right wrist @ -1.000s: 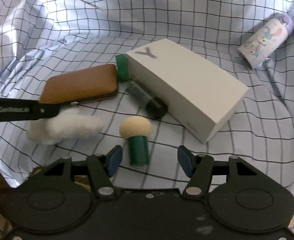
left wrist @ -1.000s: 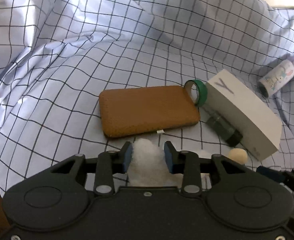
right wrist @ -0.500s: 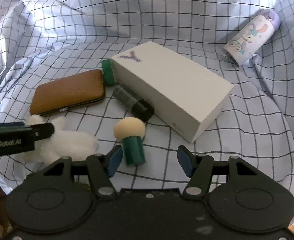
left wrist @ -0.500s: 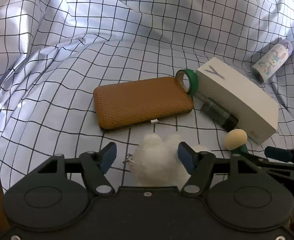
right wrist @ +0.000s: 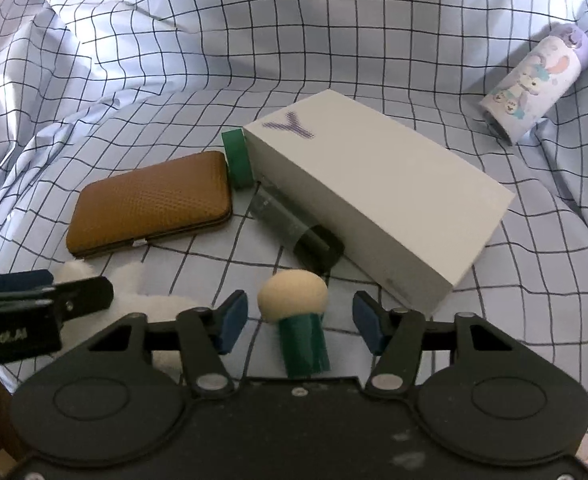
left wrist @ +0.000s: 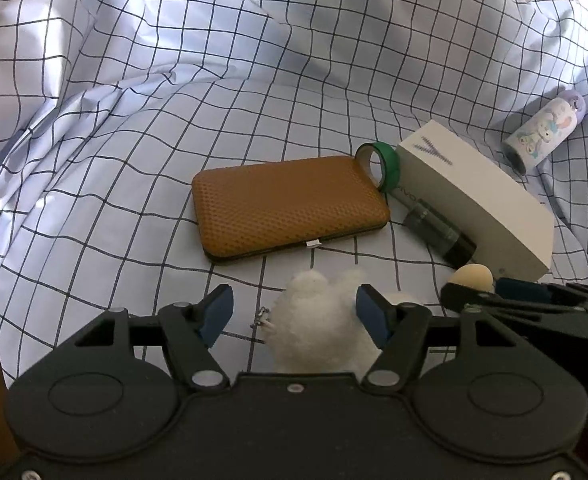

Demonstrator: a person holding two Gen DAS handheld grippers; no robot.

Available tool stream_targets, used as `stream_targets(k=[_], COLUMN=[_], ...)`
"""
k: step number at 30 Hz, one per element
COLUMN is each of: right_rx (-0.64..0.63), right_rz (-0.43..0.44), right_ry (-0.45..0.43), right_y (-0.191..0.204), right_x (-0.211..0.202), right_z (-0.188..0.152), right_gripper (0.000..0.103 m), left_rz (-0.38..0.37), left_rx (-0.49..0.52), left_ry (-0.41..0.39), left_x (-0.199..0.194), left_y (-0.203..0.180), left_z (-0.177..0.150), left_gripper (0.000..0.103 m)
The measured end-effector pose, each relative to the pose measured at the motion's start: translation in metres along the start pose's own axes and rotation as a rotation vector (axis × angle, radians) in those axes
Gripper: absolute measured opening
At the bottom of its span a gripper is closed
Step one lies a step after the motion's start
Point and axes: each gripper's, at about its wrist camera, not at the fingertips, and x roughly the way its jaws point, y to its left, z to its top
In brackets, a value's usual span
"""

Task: Organize soft objects
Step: 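Grasp wooden-topped green stopper with right tool while left tool holds fluffy toy, then carry fluffy toy and green stopper to the woven basket with both tools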

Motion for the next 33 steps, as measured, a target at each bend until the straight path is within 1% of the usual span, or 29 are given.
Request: stream_targets(k=[2,8,9,11,13,15,16,19,23,28,33], right_rx=[-0.007,0.011,0.017,0.031,0.043,0.057,0.065,0.088,0.117,0.135,0.152], right_rz=[0.006,-0.002,-0.003,-0.003,-0.002,0.003,0.005,0.012,0.021,0.039,0.055], right_ry=[0.009,-0.036,-0.045,-0.060,-0.073,-0.076,-0.076,-0.078,-0.079,-0.069,-0.054], right_y=[0.002,-0.002,-0.003,-0.008,-0.012,-0.017,-0.019,-0.025,-0.034,-0.039,-0.042], right_x=[0.004,-0.004,-0.007,-0.015,-0.022,-0.028,-0.030,-0.037,-0.044,-0.045,-0.042], right_z=[0.000,0.000,-0.001,-0.002,-0.004,-0.005,-0.006,-0.011,-0.016,-0.020,-0.023], right_gripper=[0.037,0.037,0.037,0.037,0.037,0.037,0.037,0.037,0.037,0.037,0.037], left_rz=[-0.001,0.005,0.007,0.001,-0.016,-0.024,-0.021,0.012,0.035,0.090,0.107], left_rx=[-0.005,-0.008,-0.003,0.005,0.016,0.046,0.065,0.119,0.154,0.207,0.199], left_ry=[0.001,-0.005,-0.006,-0.016,-0.037,-0.049,-0.052,-0.042,0.004,0.049,0.098], left_x=[0.000,-0.002,-0.003,-0.007,-0.014,-0.018,-0.018,-0.012,0.002,0.018,0.032], left_y=[0.001,0.002,0.000,-0.003,-0.008,-0.017,-0.022,-0.036,-0.046,-0.057,-0.060], left_z=[0.001,0.002,0.002,0.002,0.001,0.001,0.000,-0.001,-0.002,-0.006,-0.005], left_gripper=[0.064,0.066,0.068,0.091,0.096,0.096,0.099,0.099,0.099,0.099,0.100])
